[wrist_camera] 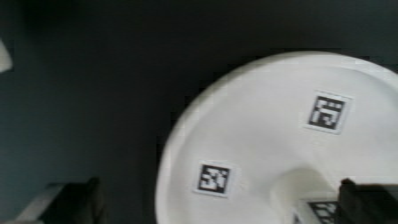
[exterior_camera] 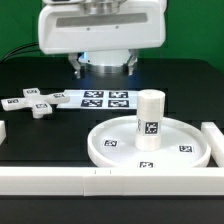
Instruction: Assemble round table
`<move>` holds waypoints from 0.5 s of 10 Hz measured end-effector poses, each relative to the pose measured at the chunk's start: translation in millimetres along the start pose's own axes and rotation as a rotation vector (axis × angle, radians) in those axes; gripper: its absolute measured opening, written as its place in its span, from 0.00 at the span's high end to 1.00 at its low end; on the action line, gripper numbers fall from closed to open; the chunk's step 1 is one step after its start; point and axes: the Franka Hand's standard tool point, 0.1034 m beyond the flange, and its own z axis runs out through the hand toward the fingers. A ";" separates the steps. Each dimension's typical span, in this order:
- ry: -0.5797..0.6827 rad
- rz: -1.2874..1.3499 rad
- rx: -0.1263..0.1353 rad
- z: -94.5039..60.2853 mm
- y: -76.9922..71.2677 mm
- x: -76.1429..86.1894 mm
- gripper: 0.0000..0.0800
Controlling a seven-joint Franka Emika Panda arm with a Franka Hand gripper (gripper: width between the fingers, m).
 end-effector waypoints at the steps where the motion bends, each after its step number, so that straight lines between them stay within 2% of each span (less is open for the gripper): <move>1: 0.002 0.027 -0.011 4.2 18.3 -10.0 0.19; 2: -0.007 0.007 -0.016 9.7 35.0 -17.3 0.19; 5: -0.011 0.010 -0.016 10.8 33.5 -17.4 0.19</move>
Offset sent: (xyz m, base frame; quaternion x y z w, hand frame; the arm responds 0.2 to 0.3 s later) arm 0.0000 0.0000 0.0000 0.0000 0.0000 0.0000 1.0000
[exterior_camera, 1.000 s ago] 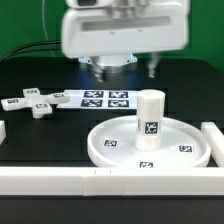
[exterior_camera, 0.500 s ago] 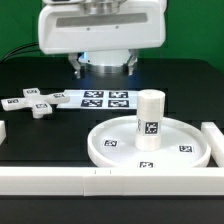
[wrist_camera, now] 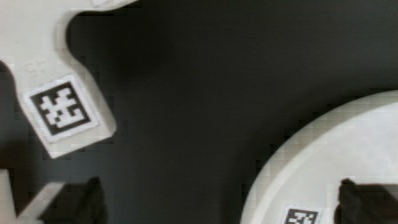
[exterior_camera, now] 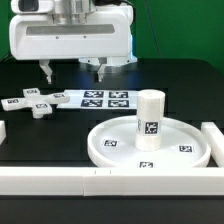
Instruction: Assemble round table
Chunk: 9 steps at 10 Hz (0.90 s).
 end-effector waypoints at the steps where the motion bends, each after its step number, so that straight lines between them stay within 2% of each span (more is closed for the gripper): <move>1: 0.000 -0.001 0.000 0.1 -0.2 -0.1 0.19; 2: 0.002 -0.008 -0.003 2.5 4.8 -2.6 0.19; 4: -0.011 -0.018 -0.014 12.4 31.9 -19.0 0.19; 5: -0.008 -0.037 -0.016 10.6 38.8 -18.5 0.19; 6: -0.010 -0.051 -0.012 7.0 38.5 -15.4 0.19; 8: -0.015 -0.052 -0.012 9.7 37.9 -16.7 0.19; 9: -0.005 -0.108 -0.021 11.4 39.7 -15.4 0.19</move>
Offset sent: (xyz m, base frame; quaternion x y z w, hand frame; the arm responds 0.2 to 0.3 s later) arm -0.0336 -0.0537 -0.0206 -0.0095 0.0134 -0.0074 0.9998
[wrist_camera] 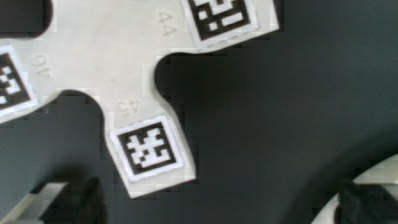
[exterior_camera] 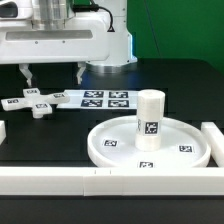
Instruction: Assemble round table
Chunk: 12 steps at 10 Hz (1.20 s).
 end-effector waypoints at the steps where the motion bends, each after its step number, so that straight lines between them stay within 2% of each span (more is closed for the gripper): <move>1: 0.023 -0.085 -0.019 5.8 3.2 1.7 0.19; 4: 0.021 -0.035 -0.004 7.1 11.4 -7.3 0.19; 8: 0.019 -0.037 -0.004 8.1 11.2 -7.6 0.19; 9: 0.017 -0.084 -0.007 9.2 11.9 -7.9 0.19; 10: 0.011 -0.239 -0.013 11.7 14.2 -8.0 0.19; 12: 0.010 -0.294 -0.010 11.9 11.4 -6.9 0.19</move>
Offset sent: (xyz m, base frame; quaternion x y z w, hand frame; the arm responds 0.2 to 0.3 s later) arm -0.0212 -0.0122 0.0045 0.0294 0.0158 0.1015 0.9943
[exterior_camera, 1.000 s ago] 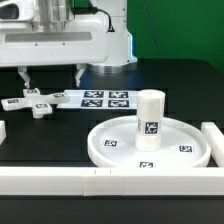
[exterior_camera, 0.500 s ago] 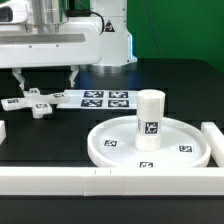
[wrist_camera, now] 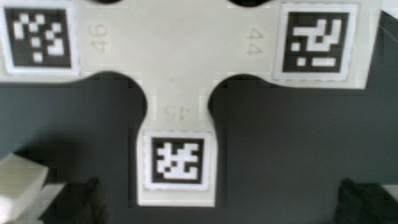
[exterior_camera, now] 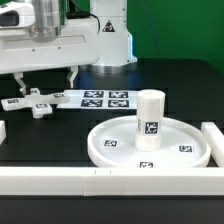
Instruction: Assemble round table
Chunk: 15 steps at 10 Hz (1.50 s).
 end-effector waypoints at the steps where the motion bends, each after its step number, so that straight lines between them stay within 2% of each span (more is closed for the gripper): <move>1: -0.001 0.000 0.000 0.2 -0.2 -0.3 0.19; 3: -0.001 -0.004 0.001 0.4 -0.3 -0.5 0.19; 5: 0.001 -0.204 -0.012 -0.3 -0.3 0.0 0.19; 8: 0.003 -0.162 -0.011 -2.0 -2.9 2.9 0.19; 10: 0.010 -0.325 -0.029 -0.9 1.4 -0.3 0.19; 12: 0.003 -0.488 -0.033 -0.1 0.7 -1.2 0.19; 15: 0.003 -0.484 -0.032 0.1 0.8 -1.5 0.19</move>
Offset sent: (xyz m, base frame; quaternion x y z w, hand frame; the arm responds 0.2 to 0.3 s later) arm 0.0004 0.0006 0.0006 0.0005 0.0296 -0.2602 0.9651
